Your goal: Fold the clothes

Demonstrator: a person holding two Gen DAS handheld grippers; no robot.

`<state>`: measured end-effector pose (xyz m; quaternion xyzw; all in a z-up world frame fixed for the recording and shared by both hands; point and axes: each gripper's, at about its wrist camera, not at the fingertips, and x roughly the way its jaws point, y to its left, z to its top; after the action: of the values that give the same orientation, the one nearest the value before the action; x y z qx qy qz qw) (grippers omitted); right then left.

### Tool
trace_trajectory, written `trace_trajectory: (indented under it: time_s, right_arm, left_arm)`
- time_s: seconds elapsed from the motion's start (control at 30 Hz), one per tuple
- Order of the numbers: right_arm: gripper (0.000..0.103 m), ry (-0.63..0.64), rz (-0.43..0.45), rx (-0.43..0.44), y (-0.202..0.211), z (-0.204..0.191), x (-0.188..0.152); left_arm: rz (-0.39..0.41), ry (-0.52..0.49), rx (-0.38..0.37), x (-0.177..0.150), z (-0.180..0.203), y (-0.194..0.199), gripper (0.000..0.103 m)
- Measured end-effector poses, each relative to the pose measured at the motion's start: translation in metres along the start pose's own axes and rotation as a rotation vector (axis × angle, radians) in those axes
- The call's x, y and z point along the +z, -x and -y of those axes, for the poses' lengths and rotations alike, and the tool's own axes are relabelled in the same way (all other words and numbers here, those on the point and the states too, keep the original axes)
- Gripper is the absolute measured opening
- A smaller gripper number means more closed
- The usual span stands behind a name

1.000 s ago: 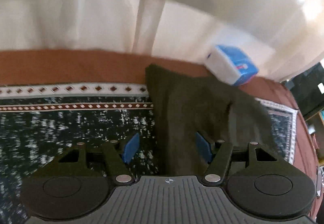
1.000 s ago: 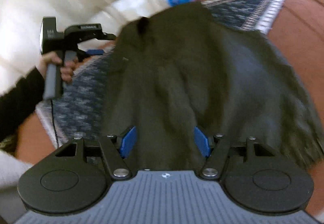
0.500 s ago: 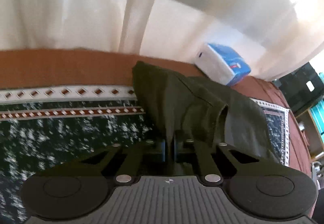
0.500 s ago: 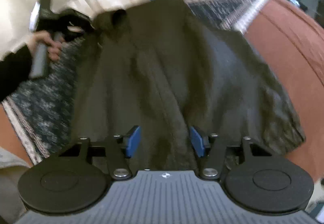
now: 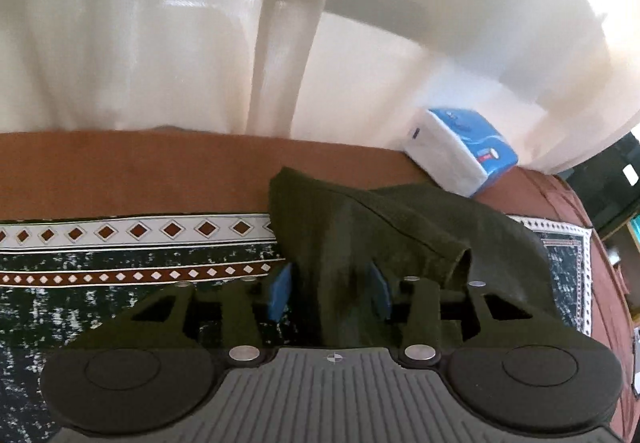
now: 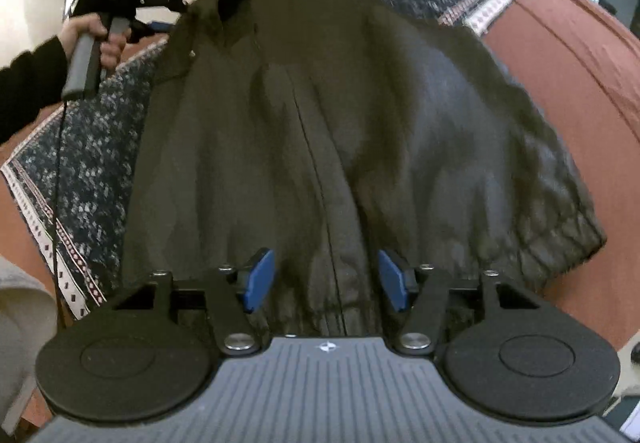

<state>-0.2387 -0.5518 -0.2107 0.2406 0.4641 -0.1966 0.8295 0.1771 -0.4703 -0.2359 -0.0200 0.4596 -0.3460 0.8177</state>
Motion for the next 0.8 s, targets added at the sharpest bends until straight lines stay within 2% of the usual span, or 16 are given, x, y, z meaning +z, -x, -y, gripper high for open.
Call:
trace_trajectory:
  time_s: [0.07,0.1,0.17,0.2,0.3,0.4,0.43,0.47,0.53,0.67,0.73,0.8]
  right_arm:
    - [0.027,-0.024,-0.033,0.028,-0.001,0.001,-0.001]
    - [0.027,-0.042,-0.049,0.054,0.0,0.001,0.0]
    - [0.021,-0.072,-0.043,0.132,0.011,-0.001,0.0]
    - [0.021,-0.081,-0.041,0.163,0.015,-0.002,0.0]
    - [0.021,-0.09,-0.057,0.151,0.007,-0.001,-0.002]
    - [0.029,-0.094,-0.08,0.145,-0.005,0.001,-0.001]
    - [0.034,-0.09,-0.09,0.145,-0.009,0.002,0.0]
    - [0.037,-0.07,-0.092,0.142,-0.01,0.0,0.002]
    - [0.043,-0.024,-0.081,0.115,-0.006,-0.005,0.005]
    - [0.044,0.005,0.069,0.034,0.024,-0.012,0.008]
    - [0.044,0.004,0.122,0.05,0.033,-0.016,0.011]
    - [0.044,0.008,0.123,0.078,0.028,-0.02,0.016]
  left_arm:
    - [-0.007,-0.036,0.015,0.0,0.001,0.003,0.013]
    - [0.001,-0.046,0.008,0.0,-0.001,0.009,0.009]
    - [0.017,-0.074,0.012,-0.001,-0.007,0.02,0.008]
    - [0.021,-0.09,0.021,-0.001,-0.01,0.023,0.008]
    - [-0.015,-0.115,0.071,-0.005,-0.017,0.014,0.011]
    - [-0.004,-0.092,0.081,-0.006,-0.022,0.017,0.016]
    - [0.0,-0.085,0.084,-0.007,-0.023,0.018,0.032]
    - [0.003,-0.077,0.088,-0.008,-0.025,0.019,0.039]
    - [0.035,-0.065,0.086,-0.006,-0.026,0.029,0.044]
    - [0.118,-0.049,0.009,0.003,-0.018,0.06,0.045]
    - [0.129,-0.062,-0.052,0.007,-0.009,0.067,0.046]
    - [0.112,-0.115,-0.08,0.012,0.005,0.058,0.046]
